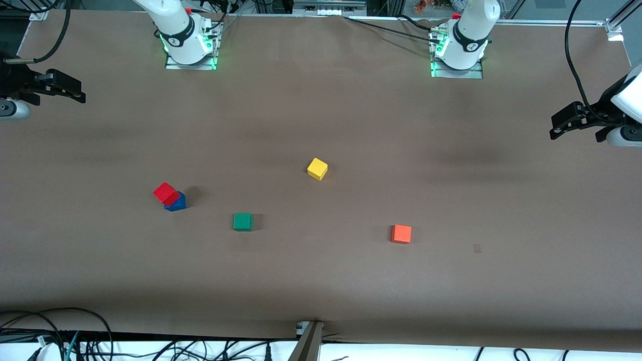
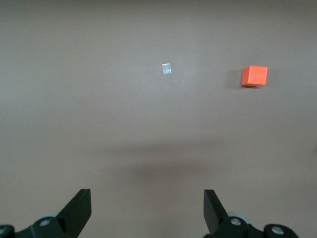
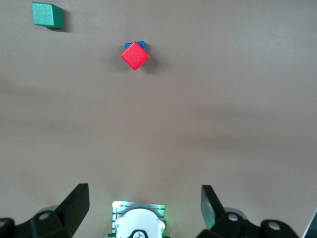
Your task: Pass red block to right arm, stack on blue
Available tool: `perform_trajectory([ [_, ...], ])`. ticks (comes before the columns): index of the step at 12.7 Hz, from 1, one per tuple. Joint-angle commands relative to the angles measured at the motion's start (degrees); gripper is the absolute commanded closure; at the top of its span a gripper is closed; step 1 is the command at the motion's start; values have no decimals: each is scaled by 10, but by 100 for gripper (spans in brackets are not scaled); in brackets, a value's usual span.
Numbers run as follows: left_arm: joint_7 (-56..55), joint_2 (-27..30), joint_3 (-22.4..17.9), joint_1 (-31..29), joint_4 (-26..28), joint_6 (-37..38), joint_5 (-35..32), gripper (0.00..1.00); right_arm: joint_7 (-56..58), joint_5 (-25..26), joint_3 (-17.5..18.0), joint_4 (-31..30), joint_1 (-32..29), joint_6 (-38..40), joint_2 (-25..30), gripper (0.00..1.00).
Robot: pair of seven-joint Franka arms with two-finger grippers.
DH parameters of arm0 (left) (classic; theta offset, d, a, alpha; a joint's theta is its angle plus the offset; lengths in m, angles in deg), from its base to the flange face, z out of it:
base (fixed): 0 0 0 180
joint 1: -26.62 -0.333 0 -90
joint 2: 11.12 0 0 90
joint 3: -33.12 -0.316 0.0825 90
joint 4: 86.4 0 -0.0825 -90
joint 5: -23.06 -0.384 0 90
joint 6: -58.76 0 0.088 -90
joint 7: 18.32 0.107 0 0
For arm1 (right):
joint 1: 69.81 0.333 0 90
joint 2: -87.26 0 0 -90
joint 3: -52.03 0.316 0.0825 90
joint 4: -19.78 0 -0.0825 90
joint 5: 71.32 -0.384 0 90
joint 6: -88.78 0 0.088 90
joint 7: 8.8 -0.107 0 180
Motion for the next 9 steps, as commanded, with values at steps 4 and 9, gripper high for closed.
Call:
perform_trajectory([
  [4, 2, -8, -1, 1, -18, 16, 10, 0, 13, 31, 15, 11, 2, 0, -12, 0],
  [9, 2, -8, -1, 1, -18, 16, 10, 0, -32, -2, 15, 15, 4, 5, -16, 0],
])
